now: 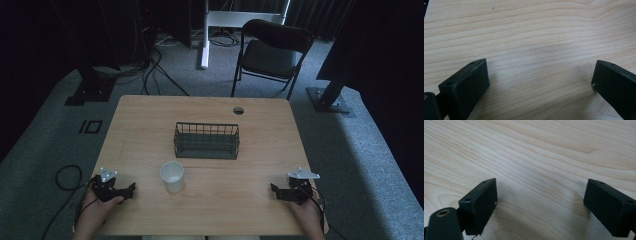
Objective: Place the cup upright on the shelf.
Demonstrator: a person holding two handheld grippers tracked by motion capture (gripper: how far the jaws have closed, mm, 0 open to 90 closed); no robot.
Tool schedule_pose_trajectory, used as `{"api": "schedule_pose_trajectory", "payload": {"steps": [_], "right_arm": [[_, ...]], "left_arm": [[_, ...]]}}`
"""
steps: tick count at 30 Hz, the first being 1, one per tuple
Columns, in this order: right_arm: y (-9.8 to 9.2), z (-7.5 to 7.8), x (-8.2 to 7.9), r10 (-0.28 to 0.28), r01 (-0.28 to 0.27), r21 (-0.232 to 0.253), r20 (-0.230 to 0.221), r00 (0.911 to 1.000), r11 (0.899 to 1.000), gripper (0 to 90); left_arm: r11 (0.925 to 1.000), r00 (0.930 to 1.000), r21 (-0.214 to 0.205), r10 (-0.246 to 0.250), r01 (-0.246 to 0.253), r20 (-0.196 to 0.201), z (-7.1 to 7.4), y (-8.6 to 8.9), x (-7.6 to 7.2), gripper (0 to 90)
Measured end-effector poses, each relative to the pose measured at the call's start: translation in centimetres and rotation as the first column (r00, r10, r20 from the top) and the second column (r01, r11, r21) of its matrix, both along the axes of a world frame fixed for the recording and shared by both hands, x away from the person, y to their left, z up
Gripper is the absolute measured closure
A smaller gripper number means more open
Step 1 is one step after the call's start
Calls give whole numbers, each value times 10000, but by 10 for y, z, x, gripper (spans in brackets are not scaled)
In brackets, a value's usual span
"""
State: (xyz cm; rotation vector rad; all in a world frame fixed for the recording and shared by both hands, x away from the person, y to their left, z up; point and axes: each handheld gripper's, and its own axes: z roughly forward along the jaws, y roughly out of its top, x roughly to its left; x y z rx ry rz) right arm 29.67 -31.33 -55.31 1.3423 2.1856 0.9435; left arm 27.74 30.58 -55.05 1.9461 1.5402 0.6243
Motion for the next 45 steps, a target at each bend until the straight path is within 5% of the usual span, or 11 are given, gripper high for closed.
{"api": "schedule_pose_trajectory", "payload": {"steps": [19, 27, 45], "right_arm": [[-2, 0, -1, 261, -261, 17, 41, 9997, 9997, 135], [5, 6, 0, 545, -554, -187, -440, 9975, 9983, 142], [21, 23, -3, 934, -942, 521, 162, 9955, 9942, 153]], "left_arm": [[10000, 10000, -8, -2, 2, 5, 0, 0, 0, 15], [10000, 10000, 1, 0, 0, -5, 0, 0, 0, 15], [10000, 10000, -1, -1, 1, -4, 0, 0, 0, 15]]}}
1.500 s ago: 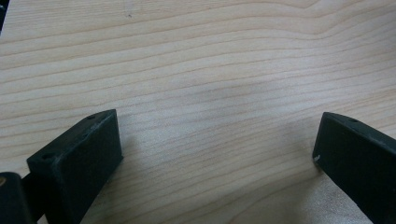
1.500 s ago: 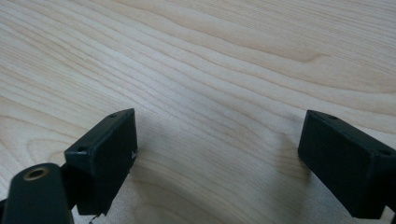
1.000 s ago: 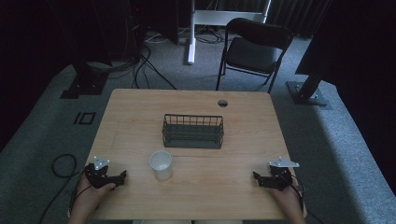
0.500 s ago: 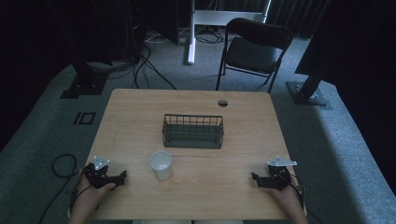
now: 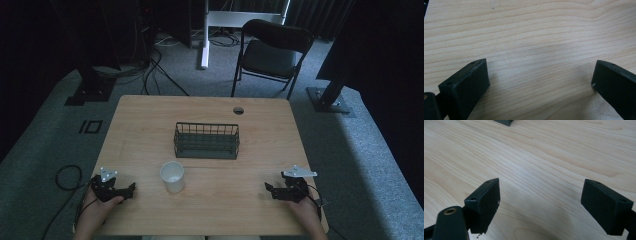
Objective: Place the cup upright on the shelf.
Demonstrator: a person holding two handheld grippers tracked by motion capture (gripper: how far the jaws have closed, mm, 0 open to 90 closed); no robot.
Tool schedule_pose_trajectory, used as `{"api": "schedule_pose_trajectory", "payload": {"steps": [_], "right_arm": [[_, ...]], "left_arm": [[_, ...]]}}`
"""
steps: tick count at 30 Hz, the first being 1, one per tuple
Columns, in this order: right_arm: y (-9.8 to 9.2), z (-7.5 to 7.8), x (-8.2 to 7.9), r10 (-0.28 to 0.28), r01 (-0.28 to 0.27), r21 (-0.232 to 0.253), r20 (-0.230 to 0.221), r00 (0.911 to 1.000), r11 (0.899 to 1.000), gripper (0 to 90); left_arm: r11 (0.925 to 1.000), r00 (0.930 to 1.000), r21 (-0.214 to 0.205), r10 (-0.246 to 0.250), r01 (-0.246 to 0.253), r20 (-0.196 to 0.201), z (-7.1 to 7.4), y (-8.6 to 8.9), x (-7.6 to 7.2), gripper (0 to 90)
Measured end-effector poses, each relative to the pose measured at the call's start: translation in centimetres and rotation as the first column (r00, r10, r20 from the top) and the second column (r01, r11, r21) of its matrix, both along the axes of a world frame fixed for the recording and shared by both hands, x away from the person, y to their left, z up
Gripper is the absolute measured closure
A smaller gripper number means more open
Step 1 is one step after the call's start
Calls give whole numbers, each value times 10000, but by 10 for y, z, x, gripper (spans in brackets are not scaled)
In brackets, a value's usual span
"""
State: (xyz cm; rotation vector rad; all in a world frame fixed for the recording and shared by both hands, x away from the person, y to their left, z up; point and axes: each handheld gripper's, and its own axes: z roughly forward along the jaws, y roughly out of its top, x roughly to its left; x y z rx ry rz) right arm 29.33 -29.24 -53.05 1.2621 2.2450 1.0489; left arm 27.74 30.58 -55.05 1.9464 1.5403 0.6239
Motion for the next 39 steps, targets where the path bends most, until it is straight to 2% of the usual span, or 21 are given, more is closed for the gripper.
{"api": "schedule_pose_trajectory", "payload": {"steps": [6, 16, 18, 21, 25, 28, 33, 39], "right_arm": [[11, 9, 0, 343, -346, 169, 185, 9992, 9993, 153], [30, 18, 1, 944, -952, 185, 402, 9947, 9953, 154], [35, 20, 1, 1079, -1082, 25, 551, 9926, 9941, 154], [43, 22, 1, 1435, -1449, 213, 598, 9879, 9892, 154], [56, 24, 2, 1809, -1825, 190, 685, 9811, 9830, 153], [58, 25, 2, 1883, -1901, 224, 673, 9798, 9815, 153], [77, 29, 3, 2357, -2384, 217, 866, 9679, 9709, 156], [91, 30, 5, 2662, -2691, 224, 897, 9597, 9628, 170]], "left_arm": [[10000, 10000, 0, -2, 2, -1, 0, 0, 0, 15], [10000, 10000, 2, -2, 2, 1, 0, 0, 0, 15], [10000, 10000, -1, -2, 2, 0, 0, 0, 0, 15], [10000, 10000, 0, -2, 2, 0, 0, 0, 0, 15], [10000, 10000, 0, -2, 2, 0, 0, 0, 0, 15], [10000, 10000, 4, -3, 3, 1, 0, 0, 0, 15], [10000, 10000, 3, -3, 3, 1, 0, 0, 0, 15], [10000, 10000, 3, -3, 3, 1, 0, 0, 0, 15]]}}
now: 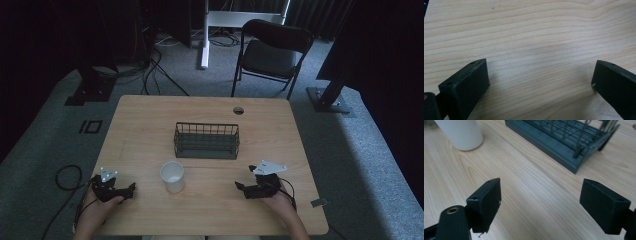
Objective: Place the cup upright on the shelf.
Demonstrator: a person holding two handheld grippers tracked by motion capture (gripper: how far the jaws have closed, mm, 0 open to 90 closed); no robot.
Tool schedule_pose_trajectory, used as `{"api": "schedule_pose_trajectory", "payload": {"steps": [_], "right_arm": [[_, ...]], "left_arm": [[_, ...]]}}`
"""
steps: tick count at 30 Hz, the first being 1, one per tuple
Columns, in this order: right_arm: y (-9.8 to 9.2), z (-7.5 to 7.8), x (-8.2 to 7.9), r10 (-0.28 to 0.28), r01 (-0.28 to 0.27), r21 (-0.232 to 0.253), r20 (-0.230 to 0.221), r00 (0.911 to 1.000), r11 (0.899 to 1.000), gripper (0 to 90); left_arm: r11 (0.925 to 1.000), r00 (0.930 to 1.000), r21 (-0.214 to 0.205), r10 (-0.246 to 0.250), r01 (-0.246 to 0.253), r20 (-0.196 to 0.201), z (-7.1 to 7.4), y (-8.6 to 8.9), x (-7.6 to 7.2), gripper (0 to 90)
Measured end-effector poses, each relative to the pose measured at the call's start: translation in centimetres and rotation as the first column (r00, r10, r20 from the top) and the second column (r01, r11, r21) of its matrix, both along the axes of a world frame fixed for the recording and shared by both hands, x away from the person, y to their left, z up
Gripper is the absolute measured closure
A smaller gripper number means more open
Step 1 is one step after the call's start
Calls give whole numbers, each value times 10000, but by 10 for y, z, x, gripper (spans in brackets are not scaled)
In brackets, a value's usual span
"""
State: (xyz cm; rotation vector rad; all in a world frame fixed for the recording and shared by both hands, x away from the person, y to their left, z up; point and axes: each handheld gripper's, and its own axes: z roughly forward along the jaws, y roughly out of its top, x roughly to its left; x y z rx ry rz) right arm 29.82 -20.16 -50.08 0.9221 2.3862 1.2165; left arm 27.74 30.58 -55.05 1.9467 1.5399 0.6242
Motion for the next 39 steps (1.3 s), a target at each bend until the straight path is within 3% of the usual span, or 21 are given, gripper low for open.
{"api": "schedule_pose_trajectory", "payload": {"steps": [21, 34, 39], "right_arm": [[41, 4, 3, 980, -981, 109, 67, 9952, 9951, 170], [69, 9, 6, 1577, -1578, 136, 79, 9875, 9874, 170], [84, 9, 5, 1951, -1952, 347, 57, 9808, 9801, 170]], "left_arm": [[10000, 10000, -2, -1, 1, -3, 0, 0, 0, 15], [10000, 10000, -4, 1, -1, -2, 0, 0, 0, 14], [10000, 10000, -2, -1, 1, -1, 0, 0, 0, 15]]}}
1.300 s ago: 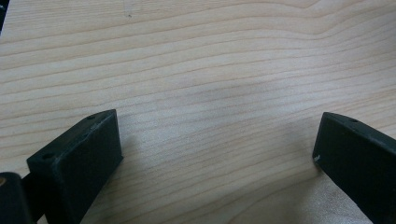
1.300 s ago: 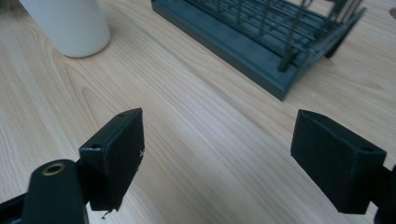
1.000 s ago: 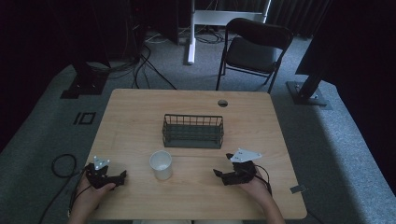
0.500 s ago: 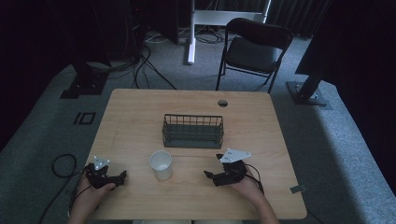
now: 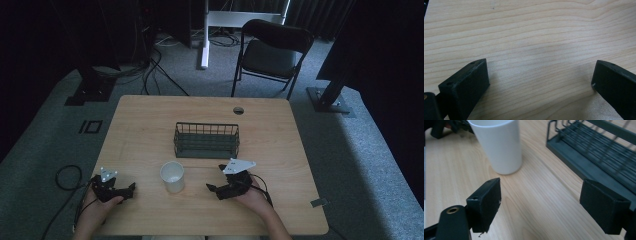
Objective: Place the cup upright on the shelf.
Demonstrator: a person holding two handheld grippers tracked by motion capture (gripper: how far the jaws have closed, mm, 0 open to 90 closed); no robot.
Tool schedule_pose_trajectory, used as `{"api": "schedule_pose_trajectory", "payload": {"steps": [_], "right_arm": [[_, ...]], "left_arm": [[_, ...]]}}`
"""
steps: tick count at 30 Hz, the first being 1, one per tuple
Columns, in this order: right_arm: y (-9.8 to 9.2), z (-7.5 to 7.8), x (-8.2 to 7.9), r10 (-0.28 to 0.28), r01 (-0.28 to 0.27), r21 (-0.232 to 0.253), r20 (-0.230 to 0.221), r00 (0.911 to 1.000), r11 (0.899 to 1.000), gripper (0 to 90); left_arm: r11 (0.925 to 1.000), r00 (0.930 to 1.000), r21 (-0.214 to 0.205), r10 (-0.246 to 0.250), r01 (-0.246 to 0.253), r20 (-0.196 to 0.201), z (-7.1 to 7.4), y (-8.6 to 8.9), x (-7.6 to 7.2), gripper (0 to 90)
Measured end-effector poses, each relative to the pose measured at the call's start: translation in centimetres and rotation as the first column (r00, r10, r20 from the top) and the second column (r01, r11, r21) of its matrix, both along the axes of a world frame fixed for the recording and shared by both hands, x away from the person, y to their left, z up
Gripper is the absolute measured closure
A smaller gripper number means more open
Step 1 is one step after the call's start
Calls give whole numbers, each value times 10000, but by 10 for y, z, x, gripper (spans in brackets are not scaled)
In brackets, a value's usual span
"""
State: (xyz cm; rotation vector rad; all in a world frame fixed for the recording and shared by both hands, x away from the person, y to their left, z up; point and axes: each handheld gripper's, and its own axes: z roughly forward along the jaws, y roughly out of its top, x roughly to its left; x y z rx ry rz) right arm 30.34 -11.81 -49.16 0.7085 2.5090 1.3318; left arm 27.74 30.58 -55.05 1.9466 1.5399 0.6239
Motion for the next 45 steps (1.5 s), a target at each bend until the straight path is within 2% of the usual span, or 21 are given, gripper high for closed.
{"api": "schedule_pose_trajectory", "payload": {"steps": [4, 21, 35, 45], "right_arm": [[15, -2, 0, 170, -169, -175, 104, 9998, 9997, 170], [62, -3, -2, 1109, -1108, -64, 119, 9938, 9938, 170], [89, -5, 2, 1352, -1351, -56, 192, 9906, 9908, 168], [103, -4, 7, 1261, -1262, 18, 281, 9916, 9920, 167]], "left_arm": [[10000, 10000, -3, 2, -2, 0, 0, 0, 0, 15], [10000, 10000, -3, 0, 0, 1, 0, 0, 0, 15], [10000, 10000, -7, -1, 1, -3, 0, 0, 0, 15], [10000, 10000, -24, 11, -11, 10, 0, 0, 0, 14]]}}
